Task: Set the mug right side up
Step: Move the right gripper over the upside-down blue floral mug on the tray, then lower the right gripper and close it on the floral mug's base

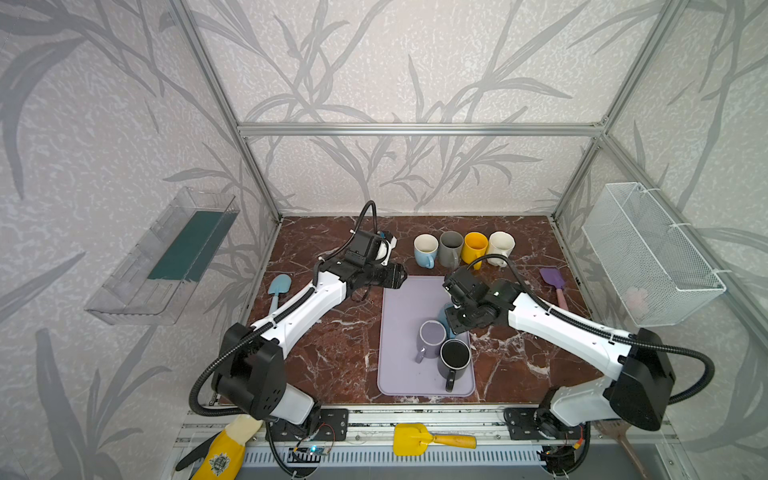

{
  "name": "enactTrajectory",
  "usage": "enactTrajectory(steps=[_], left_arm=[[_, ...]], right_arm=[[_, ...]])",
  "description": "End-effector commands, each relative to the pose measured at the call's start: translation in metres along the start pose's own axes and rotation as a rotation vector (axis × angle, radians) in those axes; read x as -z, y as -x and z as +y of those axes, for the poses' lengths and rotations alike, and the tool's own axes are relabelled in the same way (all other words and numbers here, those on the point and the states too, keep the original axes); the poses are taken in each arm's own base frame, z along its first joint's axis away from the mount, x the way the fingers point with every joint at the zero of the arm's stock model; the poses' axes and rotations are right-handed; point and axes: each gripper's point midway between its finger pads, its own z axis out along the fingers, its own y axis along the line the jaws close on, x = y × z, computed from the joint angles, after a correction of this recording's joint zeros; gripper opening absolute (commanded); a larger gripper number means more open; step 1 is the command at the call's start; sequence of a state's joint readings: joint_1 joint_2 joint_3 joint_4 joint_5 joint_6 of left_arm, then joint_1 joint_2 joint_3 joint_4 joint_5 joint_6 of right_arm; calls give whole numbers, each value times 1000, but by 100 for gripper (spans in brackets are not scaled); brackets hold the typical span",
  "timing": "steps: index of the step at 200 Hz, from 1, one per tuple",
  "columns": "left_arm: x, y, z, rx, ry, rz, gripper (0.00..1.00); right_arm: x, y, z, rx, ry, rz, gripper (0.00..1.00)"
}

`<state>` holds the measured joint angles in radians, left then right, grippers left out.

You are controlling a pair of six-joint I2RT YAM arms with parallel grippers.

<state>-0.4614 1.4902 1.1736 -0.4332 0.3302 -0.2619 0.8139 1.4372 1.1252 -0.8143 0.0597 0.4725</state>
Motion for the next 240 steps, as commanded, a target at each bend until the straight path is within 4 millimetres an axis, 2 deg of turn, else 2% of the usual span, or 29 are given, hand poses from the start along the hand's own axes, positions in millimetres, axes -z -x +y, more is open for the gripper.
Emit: enactTrajectory(steps=[1, 61, 160, 186, 192, 198, 240], left_arm=[[3, 0, 1, -14, 14, -2, 64], [5, -3, 3, -11, 24, 4, 63], [6, -5, 7, -7, 47, 9, 64], [7, -5, 7, -7, 50, 8, 63], [7, -5, 7, -6, 52, 8, 64], [7, -4, 7, -7, 52, 6, 63], [7, -5, 8, -9, 57, 9, 64]], right_arm=[[-7, -3, 0, -7, -13, 16, 38], [-25, 7, -3, 15, -73, 38, 35], [-42, 42, -31, 8, -157, 33, 32], [-45, 50, -27, 17, -134, 30, 29], [-44, 51, -26, 20, -131, 29, 29], [-54, 47, -27, 24, -141, 59, 28], [-59, 48, -28, 23, -149, 72, 25]])
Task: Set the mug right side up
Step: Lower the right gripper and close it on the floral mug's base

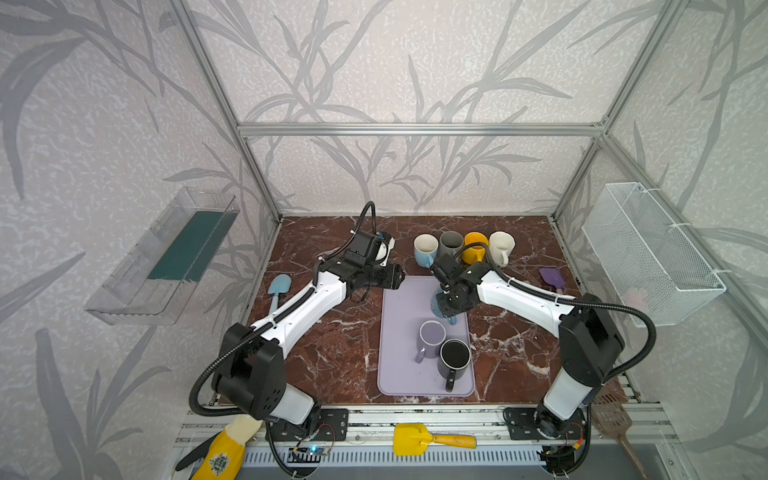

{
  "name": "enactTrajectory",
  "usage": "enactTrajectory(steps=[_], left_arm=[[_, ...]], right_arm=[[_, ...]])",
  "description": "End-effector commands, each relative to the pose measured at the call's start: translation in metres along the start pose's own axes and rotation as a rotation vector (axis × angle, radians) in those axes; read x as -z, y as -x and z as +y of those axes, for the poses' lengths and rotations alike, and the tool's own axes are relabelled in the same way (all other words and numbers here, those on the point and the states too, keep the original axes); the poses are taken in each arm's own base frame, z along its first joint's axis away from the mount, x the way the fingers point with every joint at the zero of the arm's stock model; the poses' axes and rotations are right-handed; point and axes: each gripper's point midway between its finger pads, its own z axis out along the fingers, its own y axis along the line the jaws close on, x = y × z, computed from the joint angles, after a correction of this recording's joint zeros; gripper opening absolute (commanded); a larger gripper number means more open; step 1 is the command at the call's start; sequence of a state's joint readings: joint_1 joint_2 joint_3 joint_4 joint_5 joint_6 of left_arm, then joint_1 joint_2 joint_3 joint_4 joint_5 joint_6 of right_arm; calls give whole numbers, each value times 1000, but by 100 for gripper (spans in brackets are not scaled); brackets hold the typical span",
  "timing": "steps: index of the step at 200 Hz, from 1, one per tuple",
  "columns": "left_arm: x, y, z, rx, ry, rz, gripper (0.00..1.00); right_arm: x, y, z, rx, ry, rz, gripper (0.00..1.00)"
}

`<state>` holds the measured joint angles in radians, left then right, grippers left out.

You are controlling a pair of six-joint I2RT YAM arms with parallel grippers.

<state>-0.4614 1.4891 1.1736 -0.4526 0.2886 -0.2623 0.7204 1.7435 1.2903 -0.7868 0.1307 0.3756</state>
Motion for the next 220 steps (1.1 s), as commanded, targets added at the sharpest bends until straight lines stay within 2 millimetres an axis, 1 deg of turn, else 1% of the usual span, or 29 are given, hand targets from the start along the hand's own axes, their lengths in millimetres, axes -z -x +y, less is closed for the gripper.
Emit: enactTrajectory(steps=[1, 28, 56, 69, 141, 220], left_arm=[[7, -3, 0, -14, 13, 2, 64], [7, -4, 2, -13, 19, 5, 64], [9, -4, 3, -14, 32, 1, 63], [10, -4, 6, -10, 44, -5, 64], [9, -3, 4, -16, 39, -1, 64], [10, -4, 5, -20, 45, 2, 64]], right_arm=[[1, 4, -2, 5, -10, 2, 25], [0, 5, -5, 3, -22, 8, 21], [-2, 6, -6, 8, -27, 17, 21], [-3, 7, -6, 9, -29, 21, 21], [-7, 10, -8, 12, -35, 32, 26], [-9, 13, -8, 14, -35, 41, 25]])
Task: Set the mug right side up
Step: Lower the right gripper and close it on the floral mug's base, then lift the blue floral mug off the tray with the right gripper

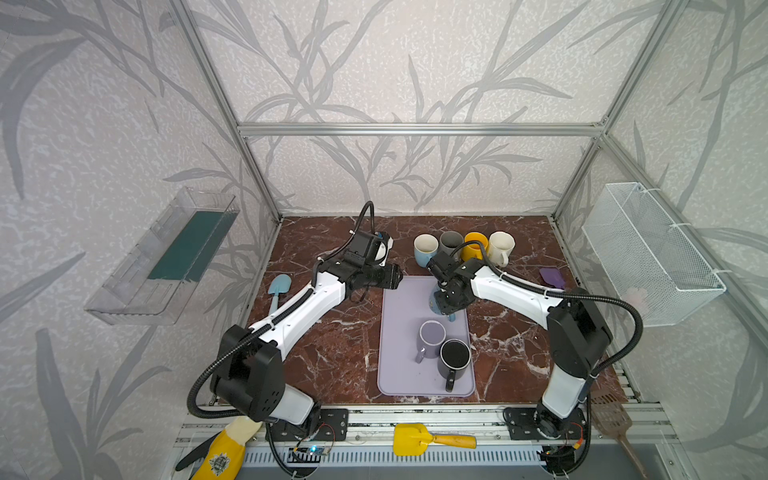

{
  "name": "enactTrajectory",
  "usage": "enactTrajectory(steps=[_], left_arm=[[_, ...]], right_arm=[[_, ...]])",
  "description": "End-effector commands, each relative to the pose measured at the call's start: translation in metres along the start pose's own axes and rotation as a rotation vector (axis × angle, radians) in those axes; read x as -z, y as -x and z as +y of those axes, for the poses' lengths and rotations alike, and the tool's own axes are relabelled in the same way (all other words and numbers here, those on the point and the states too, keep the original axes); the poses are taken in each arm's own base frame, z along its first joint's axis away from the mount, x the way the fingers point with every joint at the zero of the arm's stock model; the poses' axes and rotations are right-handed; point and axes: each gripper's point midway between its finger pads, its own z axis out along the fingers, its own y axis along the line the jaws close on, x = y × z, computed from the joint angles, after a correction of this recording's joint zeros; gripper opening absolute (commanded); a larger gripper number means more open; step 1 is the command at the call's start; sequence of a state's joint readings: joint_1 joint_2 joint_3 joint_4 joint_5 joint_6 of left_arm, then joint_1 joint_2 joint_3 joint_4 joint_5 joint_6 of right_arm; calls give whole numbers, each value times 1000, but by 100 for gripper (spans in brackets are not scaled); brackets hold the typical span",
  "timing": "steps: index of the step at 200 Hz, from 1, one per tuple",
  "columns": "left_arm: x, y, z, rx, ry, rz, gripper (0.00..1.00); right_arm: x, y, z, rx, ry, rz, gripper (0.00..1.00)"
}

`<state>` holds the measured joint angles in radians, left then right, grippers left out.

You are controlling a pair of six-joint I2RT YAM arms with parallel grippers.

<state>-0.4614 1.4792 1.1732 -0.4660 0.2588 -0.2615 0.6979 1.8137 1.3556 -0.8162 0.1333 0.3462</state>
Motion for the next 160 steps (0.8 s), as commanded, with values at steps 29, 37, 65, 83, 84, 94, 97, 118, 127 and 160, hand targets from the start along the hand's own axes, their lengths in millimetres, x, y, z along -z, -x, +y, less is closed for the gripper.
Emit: enactTrajectory(steps=[29, 37, 65, 83, 84, 94, 97, 118, 127, 160], left_arm=[[7, -3, 1, -20, 14, 6, 64], [7, -3, 1, -19, 15, 6, 64], [8, -4, 1, -20, 16, 8, 64], [8, -4, 1, -22, 16, 7, 64], [8, -4, 1, -22, 17, 8, 64], [8, -4, 1, -22, 17, 9, 64], [8, -4, 1, -23, 16, 8, 64], [7, -5, 1, -21, 18, 11, 64], [6, -5, 2, -21, 18, 14, 64], [6, -5, 2, -21, 18, 15, 64]], right_arm=[[0, 3, -4, 2, -16, 13, 25], [-1, 3, -4, 2, -15, 14, 25], [-2, 3, -3, 1, -8, 20, 25], [-4, 3, -3, 2, -10, 24, 25], [-4, 3, -3, 2, -10, 24, 25], [-5, 2, -3, 2, -10, 27, 25], [-4, 3, -3, 1, -9, 27, 25], [-6, 3, -4, 0, -9, 30, 26], [-6, 3, -3, 2, -9, 31, 26], [-8, 4, -4, 1, -10, 32, 26]])
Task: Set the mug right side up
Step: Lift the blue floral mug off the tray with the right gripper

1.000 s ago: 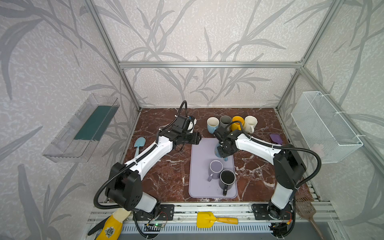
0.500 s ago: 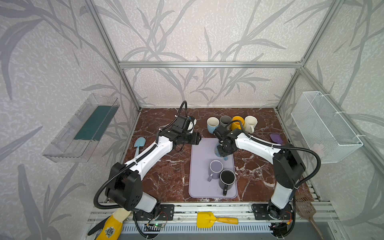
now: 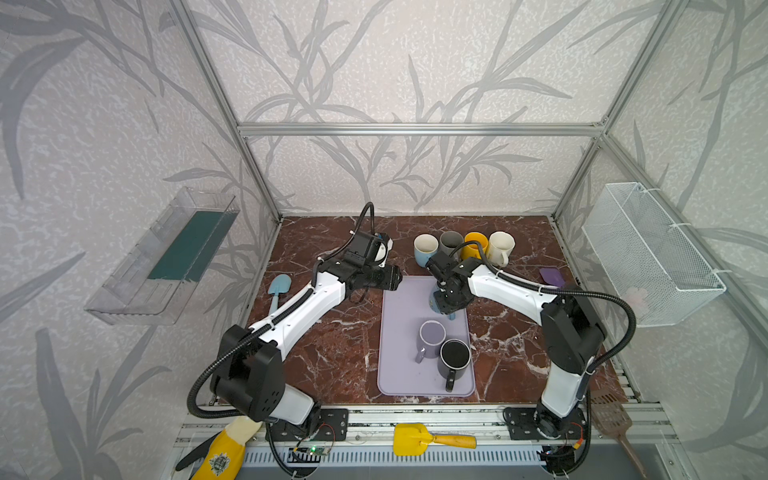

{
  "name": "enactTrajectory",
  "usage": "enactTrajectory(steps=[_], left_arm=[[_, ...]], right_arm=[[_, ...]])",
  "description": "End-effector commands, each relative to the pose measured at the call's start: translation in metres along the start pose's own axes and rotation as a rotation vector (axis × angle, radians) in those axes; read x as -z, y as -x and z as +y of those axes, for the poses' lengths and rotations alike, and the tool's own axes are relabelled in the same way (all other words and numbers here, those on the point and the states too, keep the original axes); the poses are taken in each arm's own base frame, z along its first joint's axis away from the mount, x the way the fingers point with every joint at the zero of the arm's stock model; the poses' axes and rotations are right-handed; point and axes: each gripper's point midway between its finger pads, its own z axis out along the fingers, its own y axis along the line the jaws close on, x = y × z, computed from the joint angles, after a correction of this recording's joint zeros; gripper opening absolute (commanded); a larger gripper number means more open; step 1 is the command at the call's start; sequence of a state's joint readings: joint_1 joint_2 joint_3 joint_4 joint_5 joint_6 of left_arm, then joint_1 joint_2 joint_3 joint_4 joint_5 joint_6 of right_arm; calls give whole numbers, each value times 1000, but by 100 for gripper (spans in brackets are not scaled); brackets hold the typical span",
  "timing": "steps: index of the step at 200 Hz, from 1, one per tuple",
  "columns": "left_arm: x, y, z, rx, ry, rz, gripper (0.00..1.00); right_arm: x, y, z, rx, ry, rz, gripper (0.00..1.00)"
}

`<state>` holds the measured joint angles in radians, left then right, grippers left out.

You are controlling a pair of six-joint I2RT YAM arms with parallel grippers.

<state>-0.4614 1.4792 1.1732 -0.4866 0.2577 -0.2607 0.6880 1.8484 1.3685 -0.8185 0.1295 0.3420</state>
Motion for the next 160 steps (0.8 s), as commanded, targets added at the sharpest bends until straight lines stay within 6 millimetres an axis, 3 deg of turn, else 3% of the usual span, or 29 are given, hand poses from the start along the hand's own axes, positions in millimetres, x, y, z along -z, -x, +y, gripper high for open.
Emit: enactTrajectory(steps=[1, 30, 84, 160], left_arm=[[7, 0, 0, -24, 12, -5, 64], [6, -1, 2, -24, 18, -2, 64], [7, -2, 3, -19, 27, -3, 64], [8, 2, 12, 35, 52, -16, 64]], right_arm=[[2, 4, -2, 3, -2, 7, 26], [1, 6, -3, 1, 2, 9, 22], [8, 14, -10, 12, 17, 6, 1], [40, 35, -1, -14, 230, -95, 0]])
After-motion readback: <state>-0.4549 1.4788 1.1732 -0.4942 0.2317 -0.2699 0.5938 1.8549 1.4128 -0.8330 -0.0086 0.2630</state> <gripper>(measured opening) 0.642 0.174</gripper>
